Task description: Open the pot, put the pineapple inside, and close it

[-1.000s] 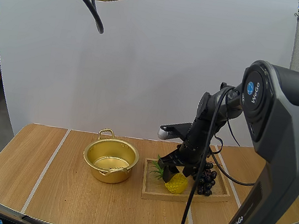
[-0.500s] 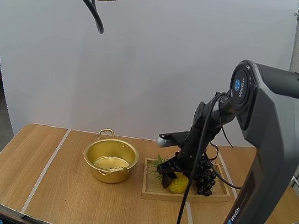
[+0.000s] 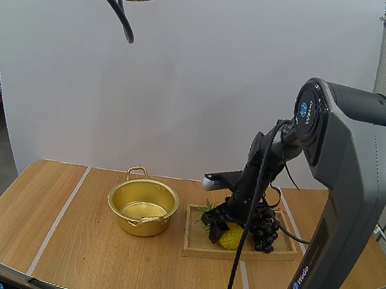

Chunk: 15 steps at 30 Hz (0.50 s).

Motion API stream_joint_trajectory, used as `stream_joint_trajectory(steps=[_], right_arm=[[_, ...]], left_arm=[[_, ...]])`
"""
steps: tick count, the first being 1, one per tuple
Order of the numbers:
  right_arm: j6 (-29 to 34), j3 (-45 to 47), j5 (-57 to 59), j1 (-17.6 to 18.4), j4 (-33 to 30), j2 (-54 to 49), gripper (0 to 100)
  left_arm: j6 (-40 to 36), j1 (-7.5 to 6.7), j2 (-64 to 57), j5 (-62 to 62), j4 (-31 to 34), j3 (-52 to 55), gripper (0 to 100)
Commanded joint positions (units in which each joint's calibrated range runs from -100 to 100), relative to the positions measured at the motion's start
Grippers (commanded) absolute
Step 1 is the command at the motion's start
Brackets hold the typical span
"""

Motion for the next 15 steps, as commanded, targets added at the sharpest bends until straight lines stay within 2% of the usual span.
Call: stream_joint_trajectory(steps=[1,7,15], right_arm=[[-0.59,-4.3,5.35,0.88,2.07,-4.98,0],[2.22,-10.3,8.72,5.22,2.92,-11.02,0],[6.89,-17.75,9.86,13.3,2.54,-11.01,0]], left_arm=[[-0.36,-0.23,-0.37,-1.87,-0.02,-0.57,0],[-0.36,-0.23,-0.37,-1.87,-0.02,-0.57,0],[-0.36,-0.23,-0.37,-1.87,-0.02,-0.57,0]])
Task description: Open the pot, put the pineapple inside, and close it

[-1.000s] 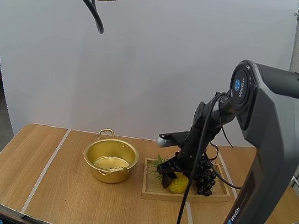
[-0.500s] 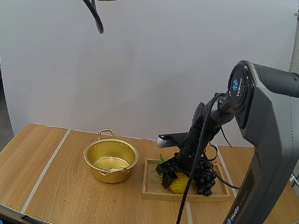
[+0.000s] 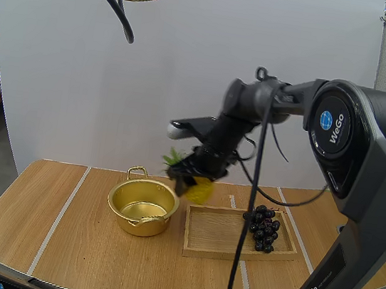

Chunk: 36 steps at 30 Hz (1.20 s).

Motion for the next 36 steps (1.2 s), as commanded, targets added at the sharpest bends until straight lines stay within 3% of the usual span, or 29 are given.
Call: stream_joint_trajectory(steps=[1,10,24,36], right_arm=[[4.76,-6.89,1.29,7.22,-0.21,-0.1,0],[7.37,-10.63,0.65,11.03,-1.76,6.87,0],[7.69,-10.63,-5.62,11.22,-1.2,18.56,0],[7.69,-10.63,-8.41,11.22,-2.29,21.65,0]], left_arm=[[-0.36,-0.23,-0.37,-1.87,-0.02,-0.57,0],[-0.36,-0.23,-0.37,-1.87,-0.02,-0.57,0],[-0.36,-0.23,-0.37,-1.87,-0.02,-0.57,0],[-0.36,-0.23,-0.37,-1.87,-0.02,-0.57,0]])
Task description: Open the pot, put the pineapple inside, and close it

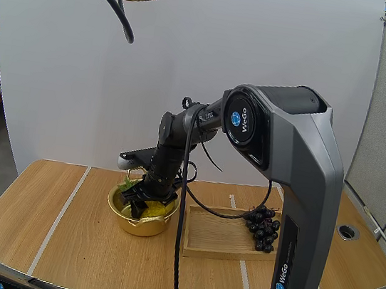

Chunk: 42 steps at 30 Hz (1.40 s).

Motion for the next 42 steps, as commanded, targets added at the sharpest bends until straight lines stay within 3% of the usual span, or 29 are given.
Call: stream_joint_trajectory(steps=[1,8,16,17,27,36,42], right_arm=[[-0.04,-0.27,0.59,0.01,-1.11,0.03,0],[-0.32,-0.27,0.9,0.01,-1.07,0.03,3],[0.9,-0.27,1.34,0.01,-3.38,0.03,92],[1.04,-0.27,1.34,0.01,-3.53,0.03,100],[1.08,-0.27,2.01,0.01,-3.64,-5.25,100],[1.08,0.2,7.19,0.01,-3.53,-16.67,100],[1.08,6.02,7.79,0.01,-3.53,-27.28,100]], left_arm=[[-0.36,-0.23,-0.37,-1.87,-0.02,-0.57,0],[-0.36,-0.23,-0.37,-1.87,-0.02,-0.57,0],[-0.36,-0.23,-0.37,-1.87,-0.02,-0.57,0],[-0.36,-0.23,-0.37,-1.87,-0.02,-0.57,0],[-0.36,-0.23,-0.37,-1.87,-0.02,-0.57,0],[-0.36,-0.23,-0.37,-1.87,-0.02,-0.57,0],[-0.36,-0.23,-0.37,-1.87,-0.02,-0.57,0]])
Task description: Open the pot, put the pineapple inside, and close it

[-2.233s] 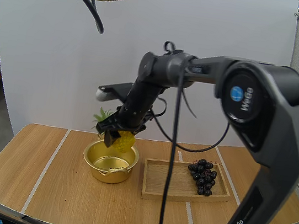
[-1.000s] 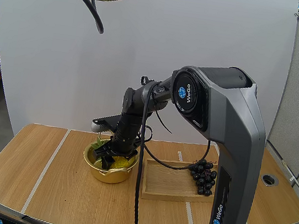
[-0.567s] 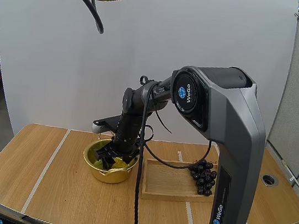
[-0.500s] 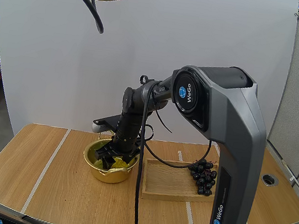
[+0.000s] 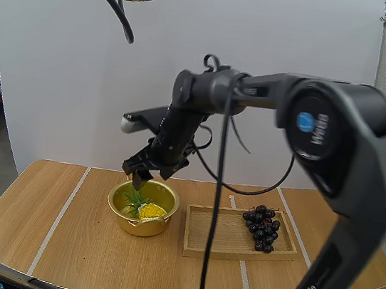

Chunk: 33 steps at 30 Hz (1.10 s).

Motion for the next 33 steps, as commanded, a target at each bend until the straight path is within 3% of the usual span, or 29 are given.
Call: stream_joint_trajectory(steps=[1,16,18,21,22,33], right_arm=[[0.11,6.23,1.53,0.01,-0.5,-11.24,100],[1.67,22.84,4.49,0.01,-2.13,-39.1,100],[1.67,23.57,6.76,0.01,-1.76,-41.9,68],[1.67,24.85,8.17,0.01,-1.02,-46.11,7],[1.67,25.22,8.38,0.01,-0.57,-47.5,0],[2.74,26.37,7.87,0.01,-1.17,-57.38,0]], left_arm=[[-0.36,-0.23,-0.37,-1.87,-0.02,-0.57,0],[-0.36,-0.23,-0.37,-1.87,-0.02,-0.57,0],[-0.36,-0.23,-0.37,-1.87,-0.02,-0.57,0],[-0.36,-0.23,-0.37,-1.87,-0.02,-0.57,0],[-0.36,-0.23,-0.37,-1.87,-0.02,-0.57,0],[-0.36,-0.23,-0.37,-1.87,-0.02,-0.57,0]])
